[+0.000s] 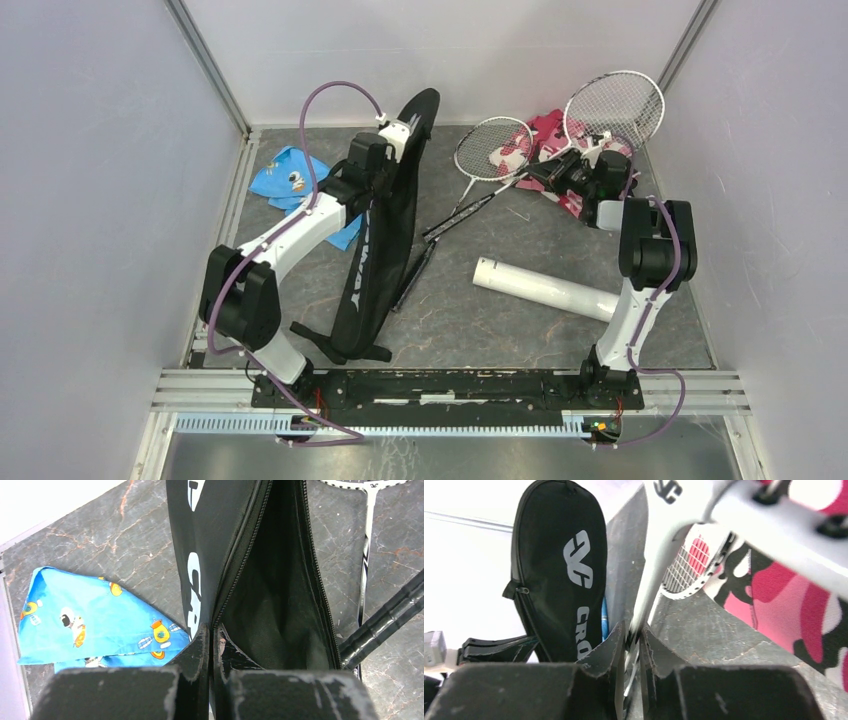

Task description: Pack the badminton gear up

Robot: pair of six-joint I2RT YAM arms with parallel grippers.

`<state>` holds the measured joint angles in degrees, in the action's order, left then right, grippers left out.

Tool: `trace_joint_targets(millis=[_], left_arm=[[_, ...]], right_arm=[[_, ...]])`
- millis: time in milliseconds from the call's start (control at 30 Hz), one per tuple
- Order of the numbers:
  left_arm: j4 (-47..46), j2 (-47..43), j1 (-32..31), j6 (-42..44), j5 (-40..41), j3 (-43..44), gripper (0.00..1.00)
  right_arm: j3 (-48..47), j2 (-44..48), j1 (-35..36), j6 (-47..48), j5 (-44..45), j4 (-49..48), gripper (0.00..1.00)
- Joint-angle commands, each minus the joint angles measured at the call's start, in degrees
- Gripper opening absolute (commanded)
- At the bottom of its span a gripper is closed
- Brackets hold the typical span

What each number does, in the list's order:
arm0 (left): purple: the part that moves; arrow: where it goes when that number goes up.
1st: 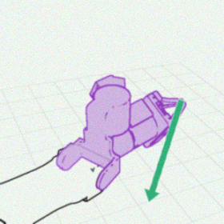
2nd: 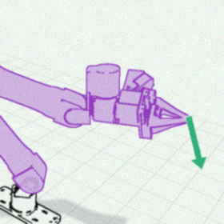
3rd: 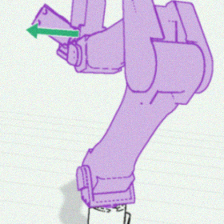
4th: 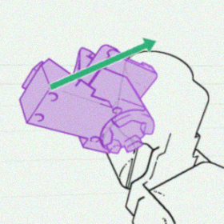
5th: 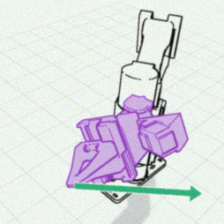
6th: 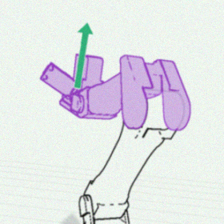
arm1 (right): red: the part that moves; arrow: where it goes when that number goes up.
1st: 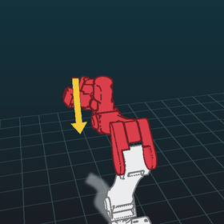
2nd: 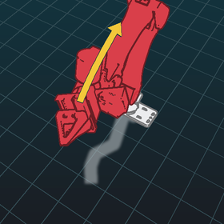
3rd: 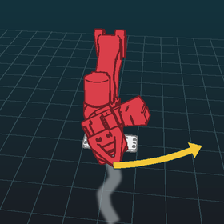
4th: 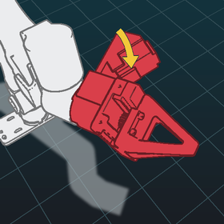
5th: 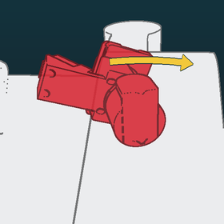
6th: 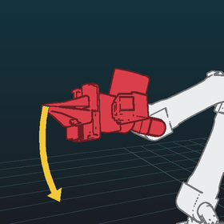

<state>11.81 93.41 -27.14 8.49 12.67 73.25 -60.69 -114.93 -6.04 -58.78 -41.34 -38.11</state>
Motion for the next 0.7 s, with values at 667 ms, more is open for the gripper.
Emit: trace_joint_targets(millis=[667], left_arm=[[-5.34, -2.51, 1.2, 3.78, 4.89, 3.74, 0.02]], right_arm=[[-3.66, 11.06, -0.28, 2.16, -11.8, 4.7, 0.0]])
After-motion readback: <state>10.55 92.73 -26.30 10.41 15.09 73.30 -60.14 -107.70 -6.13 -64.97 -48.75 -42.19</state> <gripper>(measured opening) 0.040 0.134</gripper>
